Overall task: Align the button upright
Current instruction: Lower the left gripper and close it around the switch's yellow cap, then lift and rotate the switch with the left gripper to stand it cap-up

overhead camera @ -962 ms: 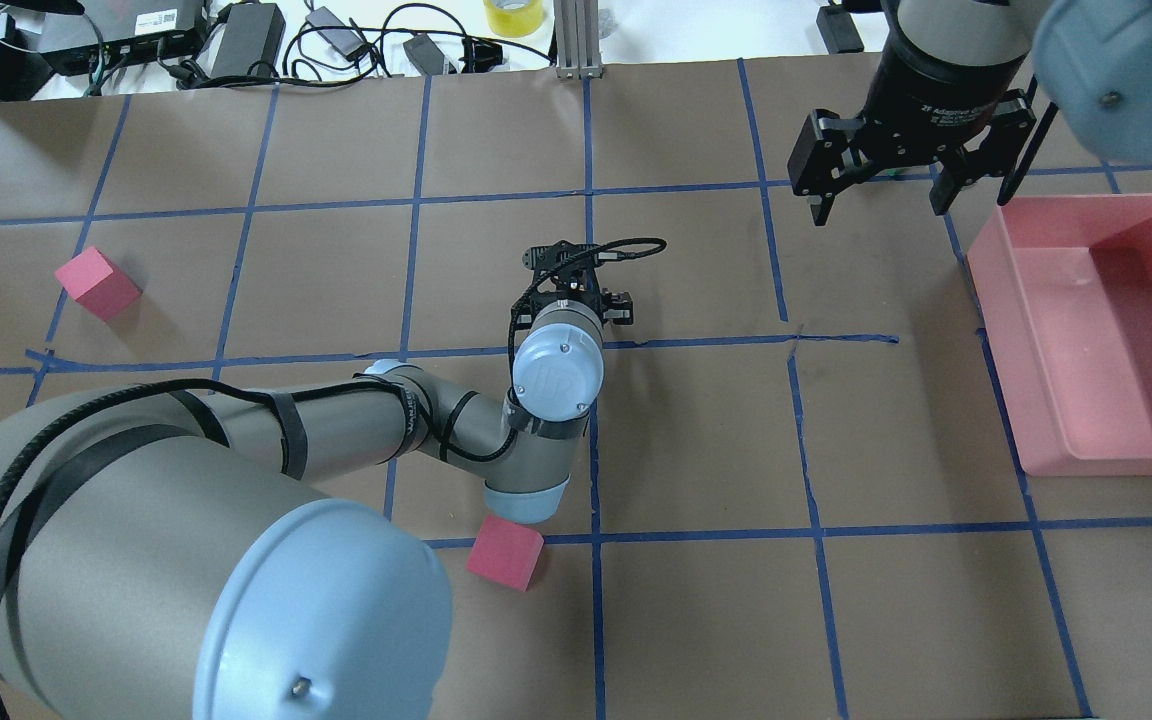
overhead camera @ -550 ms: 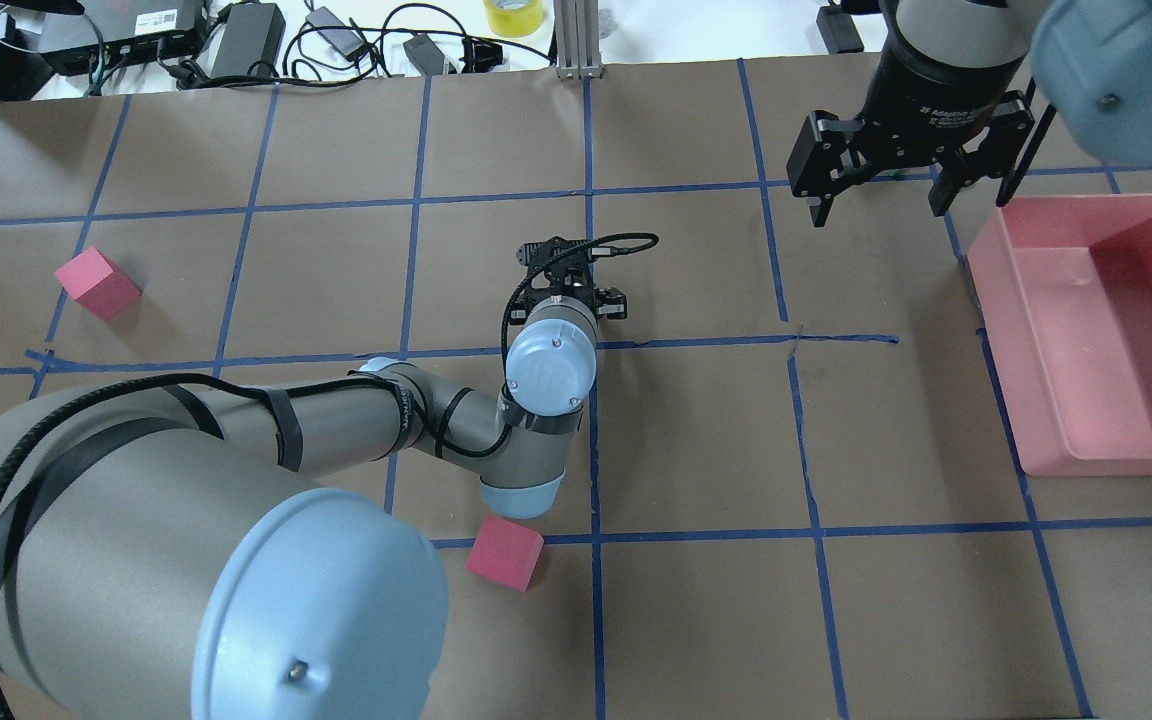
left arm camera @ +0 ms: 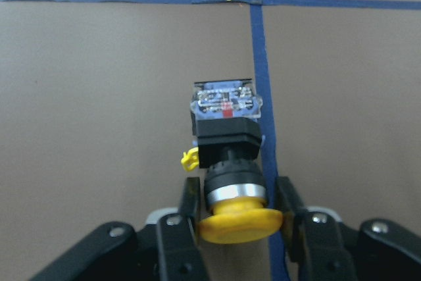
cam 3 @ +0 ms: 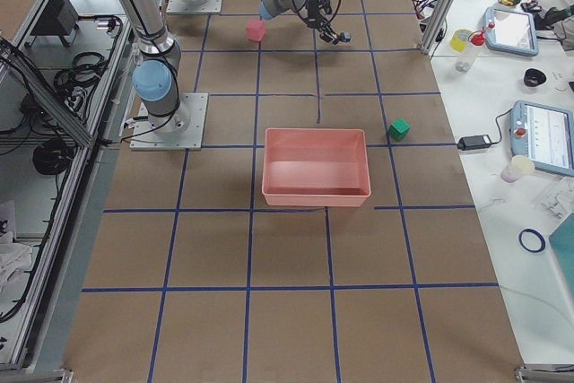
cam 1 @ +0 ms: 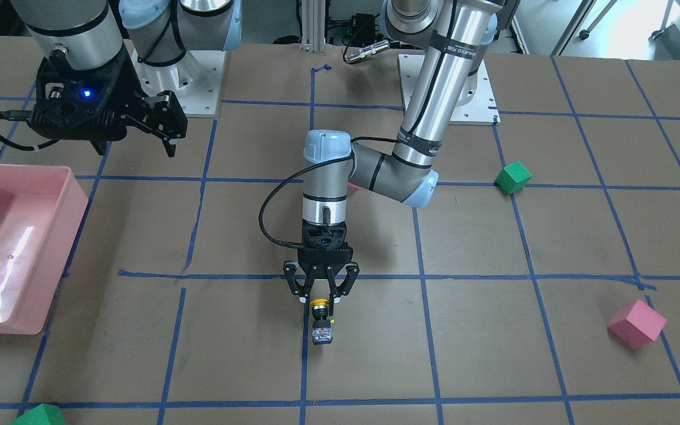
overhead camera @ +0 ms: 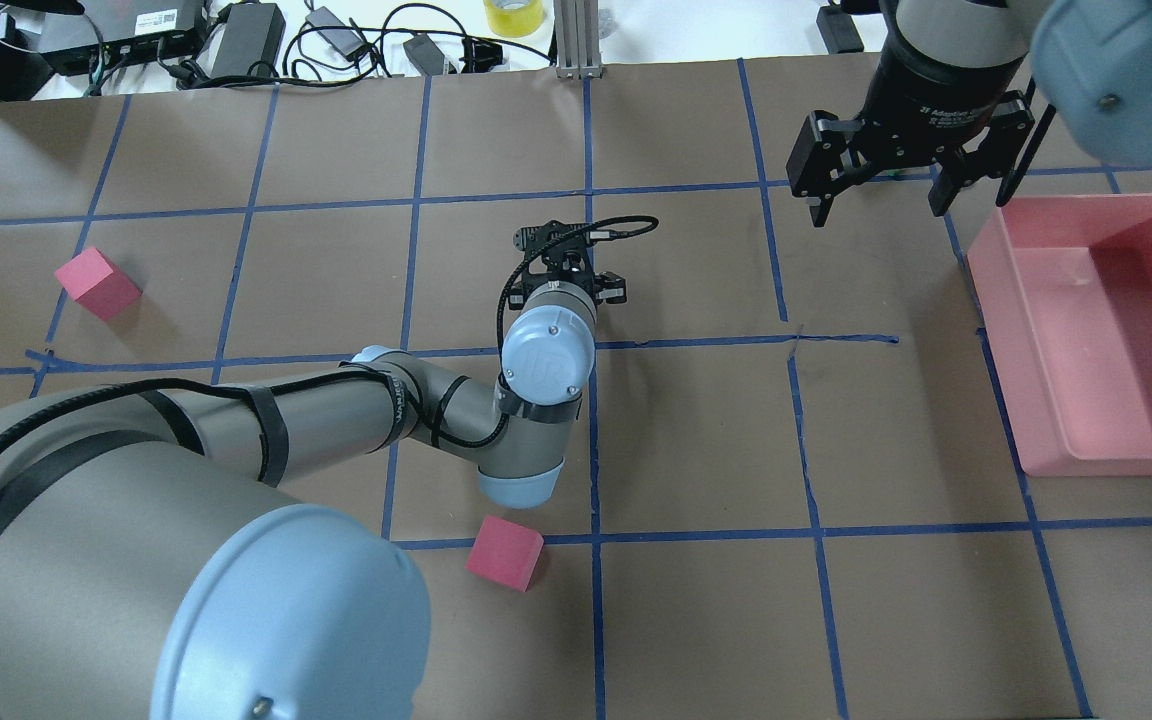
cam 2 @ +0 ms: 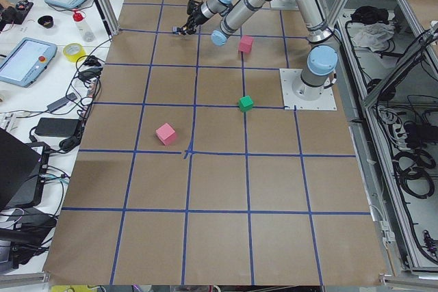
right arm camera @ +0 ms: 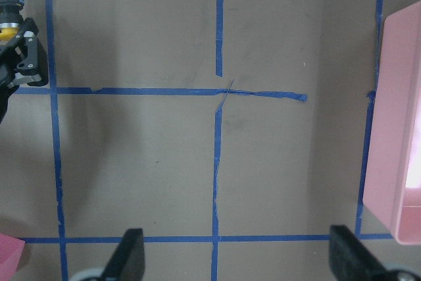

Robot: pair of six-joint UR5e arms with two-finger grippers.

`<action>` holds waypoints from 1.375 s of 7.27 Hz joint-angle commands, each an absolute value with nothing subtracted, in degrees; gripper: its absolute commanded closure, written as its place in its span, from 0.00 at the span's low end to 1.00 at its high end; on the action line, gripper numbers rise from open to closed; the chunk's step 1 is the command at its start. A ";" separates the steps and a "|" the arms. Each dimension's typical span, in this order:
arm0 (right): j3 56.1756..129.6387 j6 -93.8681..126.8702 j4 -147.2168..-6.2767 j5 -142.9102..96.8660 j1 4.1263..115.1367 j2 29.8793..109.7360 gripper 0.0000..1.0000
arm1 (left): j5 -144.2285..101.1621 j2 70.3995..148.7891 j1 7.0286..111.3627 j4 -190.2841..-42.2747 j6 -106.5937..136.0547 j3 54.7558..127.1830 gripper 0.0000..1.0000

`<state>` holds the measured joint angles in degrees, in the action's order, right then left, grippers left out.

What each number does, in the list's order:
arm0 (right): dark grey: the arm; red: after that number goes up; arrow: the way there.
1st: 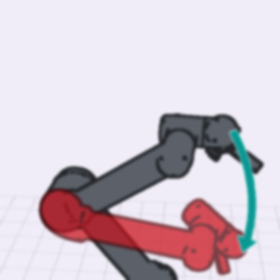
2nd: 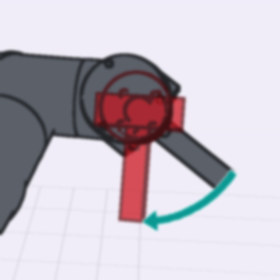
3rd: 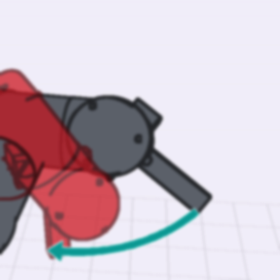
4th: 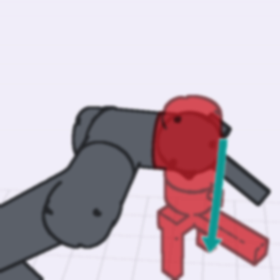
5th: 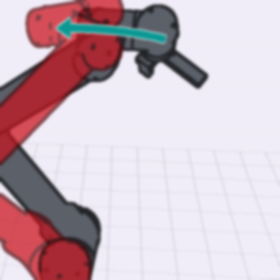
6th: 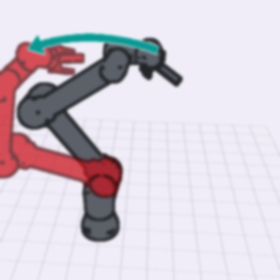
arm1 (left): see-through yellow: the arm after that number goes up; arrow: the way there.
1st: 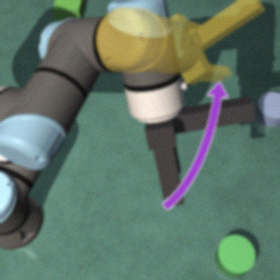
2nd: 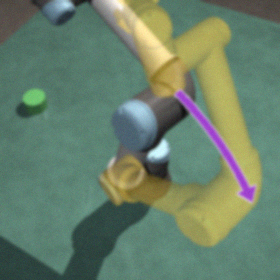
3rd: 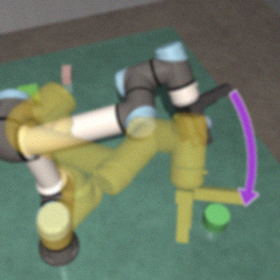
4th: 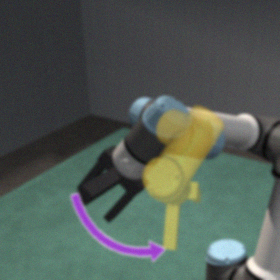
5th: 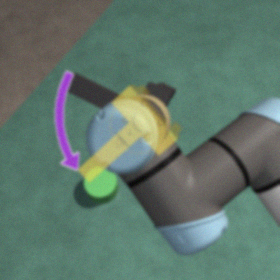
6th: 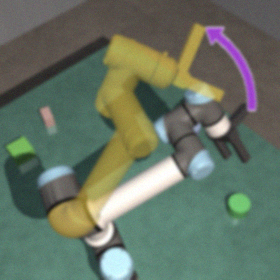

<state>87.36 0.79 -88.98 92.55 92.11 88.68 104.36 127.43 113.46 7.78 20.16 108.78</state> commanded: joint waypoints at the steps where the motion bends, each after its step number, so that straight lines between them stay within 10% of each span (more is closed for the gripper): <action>1: 87.36 0.79 -89.38 92.55 92.11 88.68 0.00 | 101.36 121.24 111.89 -11.91 22.22 106.02 0.88; 5: 87.36 0.79 -89.56 92.64 92.11 88.68 0.00 | 82.60 114.00 108.21 -54.35 45.21 94.76 0.94; 10: 87.36 0.79 -89.65 92.64 92.11 88.68 0.00 | 53.53 118.73 100.46 -60.27 73.21 94.40 1.00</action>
<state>87.36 0.79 -89.58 92.67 92.11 88.75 57.14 117.37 101.92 -58.49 70.84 94.44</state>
